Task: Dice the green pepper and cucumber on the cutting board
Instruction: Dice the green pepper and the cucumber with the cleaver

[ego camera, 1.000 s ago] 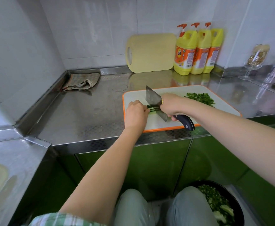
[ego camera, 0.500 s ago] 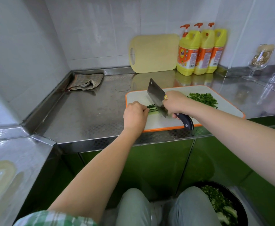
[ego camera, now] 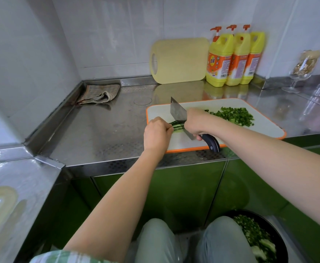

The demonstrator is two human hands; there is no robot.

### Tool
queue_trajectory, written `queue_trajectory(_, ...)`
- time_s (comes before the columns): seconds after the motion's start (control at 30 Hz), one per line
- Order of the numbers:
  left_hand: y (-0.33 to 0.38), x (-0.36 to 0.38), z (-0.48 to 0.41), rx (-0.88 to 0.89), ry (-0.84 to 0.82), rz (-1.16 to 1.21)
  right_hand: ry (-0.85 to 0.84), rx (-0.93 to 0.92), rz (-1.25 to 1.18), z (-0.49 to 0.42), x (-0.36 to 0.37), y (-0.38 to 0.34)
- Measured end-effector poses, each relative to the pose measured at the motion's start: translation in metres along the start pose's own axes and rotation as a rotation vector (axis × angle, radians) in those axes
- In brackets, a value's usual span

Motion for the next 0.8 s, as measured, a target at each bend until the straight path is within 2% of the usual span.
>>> queue_trajectory(0.23,0.002,-0.001,0.002,-0.015,-0.015,0.045,-0.004,0.12,-0.084,-0.005,0.003,0.006)
queue_trajectory(0.4,0.002,-0.002,0.003,-0.011,-0.01,0.061,0.017,0.053,-0.088,-0.002,-0.009,0.011)
queue_trajectory(0.6,0.002,-0.002,0.002,-0.01,-0.016,0.045,-0.143,0.051,0.023,0.001,-0.007,0.003)
queue_trajectory(0.73,0.002,-0.002,0.002,-0.02,-0.02,0.05,-0.063,-0.007,0.043,0.0,-0.01,0.001)
queue_trajectory(0.8,0.001,-0.002,0.003,-0.016,-0.022,0.047,-0.078,0.01,0.037,-0.003,-0.007,0.003)
Point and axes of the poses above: each hand's wrist, its own z-axis away from the middle knuckle, its own x-axis out of the palm, y = z × x, the point moved 2 cm from there along -z, towards the middle knuckle, and after that the axes turned 15 degrees about z, right-handed, at the moved point
